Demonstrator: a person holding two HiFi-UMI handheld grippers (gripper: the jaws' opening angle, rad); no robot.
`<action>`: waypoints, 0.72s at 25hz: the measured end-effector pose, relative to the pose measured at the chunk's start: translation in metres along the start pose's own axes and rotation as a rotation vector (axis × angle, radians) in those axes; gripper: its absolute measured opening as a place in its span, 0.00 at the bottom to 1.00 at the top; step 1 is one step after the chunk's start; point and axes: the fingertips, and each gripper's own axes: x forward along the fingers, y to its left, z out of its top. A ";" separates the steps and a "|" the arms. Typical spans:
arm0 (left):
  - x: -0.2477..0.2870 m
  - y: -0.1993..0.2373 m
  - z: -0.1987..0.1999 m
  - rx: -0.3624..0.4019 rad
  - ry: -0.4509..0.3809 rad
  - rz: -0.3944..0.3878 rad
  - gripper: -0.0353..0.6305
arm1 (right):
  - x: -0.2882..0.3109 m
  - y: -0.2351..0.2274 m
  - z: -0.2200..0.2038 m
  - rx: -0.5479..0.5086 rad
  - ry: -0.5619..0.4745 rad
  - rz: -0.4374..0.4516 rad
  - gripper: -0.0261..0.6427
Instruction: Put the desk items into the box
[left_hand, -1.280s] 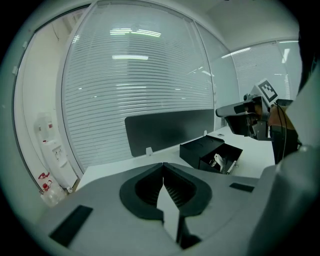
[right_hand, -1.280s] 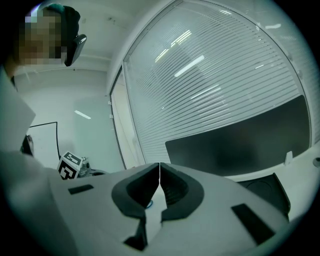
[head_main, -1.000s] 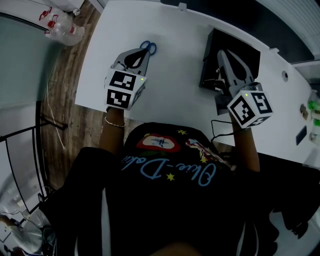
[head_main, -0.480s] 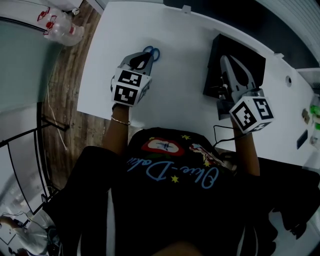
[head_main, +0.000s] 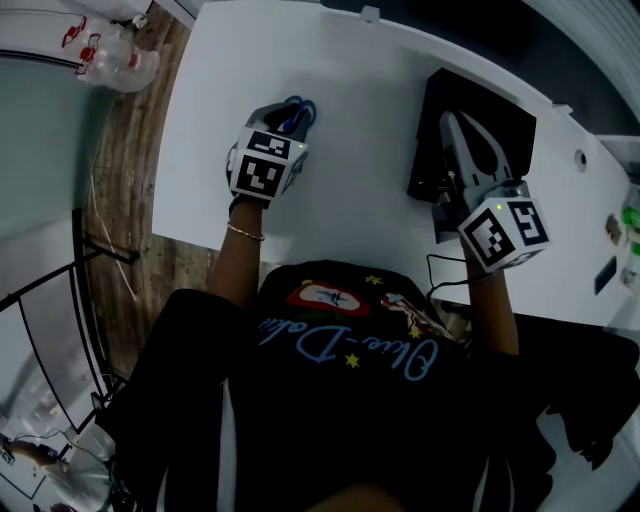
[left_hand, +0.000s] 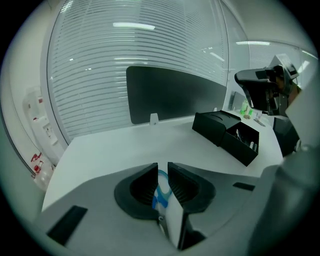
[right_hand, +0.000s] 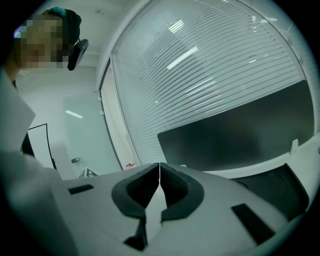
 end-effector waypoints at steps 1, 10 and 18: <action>0.003 0.001 -0.002 0.001 0.009 0.000 0.16 | 0.001 0.000 0.000 0.001 0.000 0.001 0.06; 0.027 0.012 -0.017 -0.046 0.057 -0.008 0.18 | 0.008 -0.003 -0.004 -0.001 0.017 -0.002 0.06; 0.037 0.014 -0.024 -0.077 0.083 -0.012 0.19 | 0.012 -0.002 -0.007 0.026 0.026 0.007 0.06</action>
